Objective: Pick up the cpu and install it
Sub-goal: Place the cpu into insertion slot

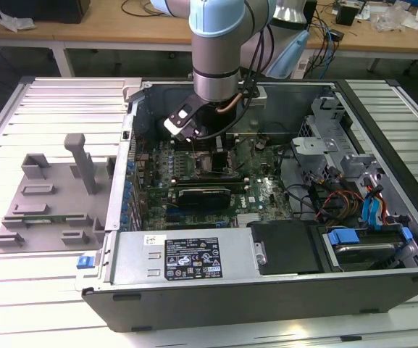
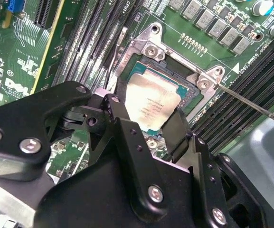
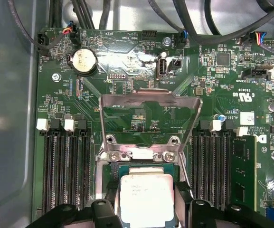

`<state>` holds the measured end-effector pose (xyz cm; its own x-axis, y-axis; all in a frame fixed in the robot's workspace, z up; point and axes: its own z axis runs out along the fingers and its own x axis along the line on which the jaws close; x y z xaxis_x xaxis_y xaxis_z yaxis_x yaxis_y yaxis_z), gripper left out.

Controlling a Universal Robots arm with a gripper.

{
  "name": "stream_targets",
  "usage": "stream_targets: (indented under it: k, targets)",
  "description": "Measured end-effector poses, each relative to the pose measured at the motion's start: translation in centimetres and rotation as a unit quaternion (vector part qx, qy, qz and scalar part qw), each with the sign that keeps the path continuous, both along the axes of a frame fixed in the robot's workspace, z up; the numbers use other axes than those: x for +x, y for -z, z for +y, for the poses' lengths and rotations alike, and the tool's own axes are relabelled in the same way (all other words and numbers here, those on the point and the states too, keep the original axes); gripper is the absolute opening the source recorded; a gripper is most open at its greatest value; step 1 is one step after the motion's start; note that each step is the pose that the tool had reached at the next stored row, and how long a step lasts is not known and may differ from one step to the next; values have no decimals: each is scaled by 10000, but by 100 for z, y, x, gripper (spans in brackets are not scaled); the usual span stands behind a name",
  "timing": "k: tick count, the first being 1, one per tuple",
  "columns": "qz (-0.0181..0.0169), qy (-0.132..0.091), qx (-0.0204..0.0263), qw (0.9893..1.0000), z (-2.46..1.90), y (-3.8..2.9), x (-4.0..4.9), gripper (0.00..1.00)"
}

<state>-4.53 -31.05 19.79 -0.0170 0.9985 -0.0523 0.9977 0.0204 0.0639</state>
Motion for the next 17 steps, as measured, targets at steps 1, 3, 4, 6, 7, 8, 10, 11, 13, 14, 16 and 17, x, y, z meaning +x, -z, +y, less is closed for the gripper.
stream_targets:
  k: [1,3,4,6,7,8,10,11,13,14,16,17]
  targets:
    - [0,1,0,10000,0,0,0,55]
    - [0,5,1,10000,0,0,0,55]
    - [0,10,16,10000,-1,-1,0,55]
    - [0,16,83,10000,0,-3,0,55]
    - [-1,30,113,9999,0,-3,0,55]
    - [-2,81,119,9999,1,-3,0,55]
    - [-1,175,119,9998,-1,-4,0,55]
    - [-2,176,119,9998,-1,-4,0,55]
    - [-1,176,114,9998,-1,-30,0,55]
    - [-3,176,110,9998,0,-42,1,55]
    - [-2,177,108,9998,-1,-41,-4,55]
    - [-2,177,109,9998,-1,-40,-7,55]
